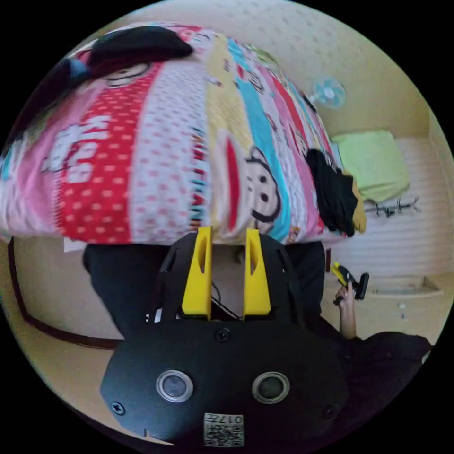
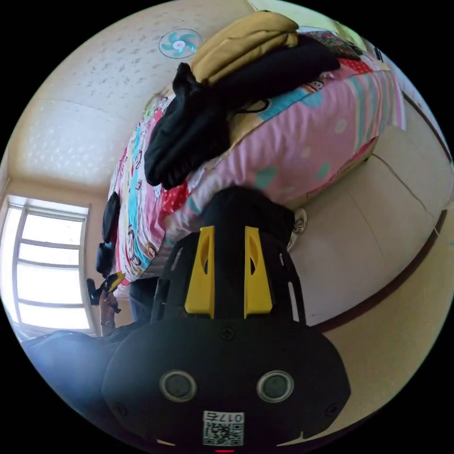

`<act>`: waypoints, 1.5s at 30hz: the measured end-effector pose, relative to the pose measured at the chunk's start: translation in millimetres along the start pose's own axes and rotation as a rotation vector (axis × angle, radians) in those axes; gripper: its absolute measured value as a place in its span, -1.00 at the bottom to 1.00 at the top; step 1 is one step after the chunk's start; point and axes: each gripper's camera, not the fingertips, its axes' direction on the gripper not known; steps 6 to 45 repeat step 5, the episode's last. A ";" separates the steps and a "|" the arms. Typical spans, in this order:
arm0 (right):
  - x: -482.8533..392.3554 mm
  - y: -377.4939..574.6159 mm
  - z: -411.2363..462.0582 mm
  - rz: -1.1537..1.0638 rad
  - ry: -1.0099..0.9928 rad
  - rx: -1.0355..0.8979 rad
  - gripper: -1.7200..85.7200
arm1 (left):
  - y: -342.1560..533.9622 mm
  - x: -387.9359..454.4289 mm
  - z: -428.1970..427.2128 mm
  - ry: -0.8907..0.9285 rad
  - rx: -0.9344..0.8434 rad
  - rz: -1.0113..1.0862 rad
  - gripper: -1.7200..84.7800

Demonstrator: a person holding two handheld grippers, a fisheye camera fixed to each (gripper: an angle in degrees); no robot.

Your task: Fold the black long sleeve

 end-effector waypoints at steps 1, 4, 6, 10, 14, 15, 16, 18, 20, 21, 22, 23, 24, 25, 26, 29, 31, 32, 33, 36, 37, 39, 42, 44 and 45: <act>-15.1 -0.5 13.0 -0.026 0.006 0.006 -0.74 | -0.5 -43.1 -47.0 -0.043 0.149 -0.093 -0.70; -74.9 -27.5 56.4 -0.171 0.008 -0.038 -0.74 | -10.8 -108.8 -157.4 -0.230 0.508 -0.230 -0.68; -103.1 -39.3 71.5 -0.225 0.015 -0.040 -0.75 | -15.8 -117.2 -174.5 -0.261 0.565 -0.249 -0.67; -103.1 -39.3 71.5 -0.225 0.015 -0.040 -0.75 | -15.8 -117.2 -174.5 -0.261 0.565 -0.249 -0.67; -103.1 -39.3 71.5 -0.225 0.015 -0.040 -0.75 | -15.8 -117.2 -174.5 -0.261 0.565 -0.249 -0.67; -103.1 -39.3 71.5 -0.225 0.015 -0.040 -0.75 | -15.8 -117.2 -174.5 -0.261 0.565 -0.249 -0.67; -103.1 -39.3 71.5 -0.225 0.015 -0.040 -0.75 | -15.8 -117.2 -174.5 -0.261 0.565 -0.249 -0.67; -103.1 -39.3 71.5 -0.225 0.015 -0.040 -0.75 | -15.8 -117.2 -174.5 -0.261 0.565 -0.249 -0.67; -103.1 -39.3 71.5 -0.225 0.015 -0.040 -0.75 | -15.8 -117.2 -174.5 -0.261 0.565 -0.249 -0.67; -103.1 -39.3 71.5 -0.225 0.015 -0.040 -0.75 | -15.8 -117.2 -174.5 -0.261 0.565 -0.249 -0.67; -103.1 -39.3 71.5 -0.225 0.015 -0.040 -0.75 | -15.8 -117.2 -174.5 -0.261 0.565 -0.249 -0.67; -103.1 -39.3 71.5 -0.225 0.015 -0.040 -0.75 | -15.8 -117.2 -174.5 -0.261 0.565 -0.249 -0.67; -103.1 -39.3 71.5 -0.225 0.015 -0.040 -0.75 | -15.8 -117.2 -174.5 -0.261 0.565 -0.249 -0.67; -103.1 -39.3 71.5 -0.225 0.015 -0.040 -0.75 | -15.8 -117.2 -174.5 -0.261 0.565 -0.249 -0.67; -103.1 -39.3 71.5 -0.225 0.015 -0.040 -0.75 | -15.8 -117.2 -174.5 -0.261 0.565 -0.249 -0.67; -103.1 -39.3 71.5 -0.225 0.015 -0.040 -0.75 | -15.8 -117.2 -174.5 -0.261 0.565 -0.249 -0.67; -103.1 -39.3 71.5 -0.225 0.015 -0.040 -0.75 | -15.8 -117.2 -174.5 -0.261 0.565 -0.249 -0.67; -103.1 -39.3 71.5 -0.225 0.015 -0.040 -0.75 | -15.8 -117.2 -174.5 -0.261 0.565 -0.249 -0.67; -103.1 -39.3 71.5 -0.225 0.015 -0.040 -0.75 | -15.8 -117.2 -174.5 -0.261 0.565 -0.249 -0.67; -103.1 -39.3 71.5 -0.225 0.015 -0.040 -0.75 | -15.8 -117.2 -174.5 -0.261 0.565 -0.249 -0.67; -103.1 -39.3 71.5 -0.225 0.015 -0.040 -0.75 | -15.8 -117.2 -174.5 -0.261 0.565 -0.249 -0.67; -103.1 -39.3 71.5 -0.225 0.015 -0.040 -0.75 | -15.8 -117.2 -174.5 -0.261 0.565 -0.249 -0.67; -103.1 -39.3 71.5 -0.225 0.015 -0.040 -0.75 | -15.8 -117.2 -174.5 -0.261 0.565 -0.249 -0.67; -103.1 -39.3 71.5 -0.225 0.015 -0.040 -0.75 | -15.8 -117.2 -174.5 -0.261 0.565 -0.249 -0.67; -103.1 -39.3 71.5 -0.225 0.015 -0.040 -0.75 | -15.8 -117.2 -174.5 -0.261 0.565 -0.249 -0.67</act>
